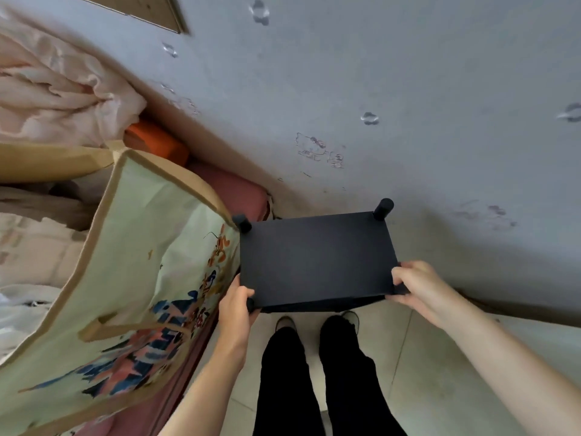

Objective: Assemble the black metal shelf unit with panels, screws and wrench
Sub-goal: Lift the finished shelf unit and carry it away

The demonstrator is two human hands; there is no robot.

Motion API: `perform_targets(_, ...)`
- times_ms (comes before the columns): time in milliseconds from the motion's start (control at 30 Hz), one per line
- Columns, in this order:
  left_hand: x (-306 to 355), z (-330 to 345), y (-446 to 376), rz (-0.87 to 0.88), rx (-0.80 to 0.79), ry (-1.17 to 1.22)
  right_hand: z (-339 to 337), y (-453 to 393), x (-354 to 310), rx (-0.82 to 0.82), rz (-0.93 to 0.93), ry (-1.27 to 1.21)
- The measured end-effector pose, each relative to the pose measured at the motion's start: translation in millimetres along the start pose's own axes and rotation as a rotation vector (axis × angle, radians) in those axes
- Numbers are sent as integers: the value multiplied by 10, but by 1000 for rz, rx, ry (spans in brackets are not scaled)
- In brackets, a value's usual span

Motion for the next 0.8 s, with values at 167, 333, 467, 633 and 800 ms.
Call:
perform_targets(167,-114,-8,-553,-32,-39,-32,174,-504,186,18,41,37)
perform_targets(333,-298,4,-997,-34,-115,-43,311,-937,381,19,35,36)
perform_targets(467,-465,-66,-1207,-34,-150,-96,421,-1125,569,41,26,29)
perform_targets(633,-626,-143,-1443,-56,-148,-116,579,-1298,719,163,38,49)
perform_targets(800,-709,-195,-1632,-42,-121,-84,704,-1399,830,162,42,50)
Point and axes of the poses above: each hand's wrist, its own y-axis away from the middle knuckle, its own z-axis out of the palm, x = y × z, the point moved 2 cm from there along -y, towards the middle knuckle, and after that the axes turned 14 degrees about y, right-handed, at the moved point
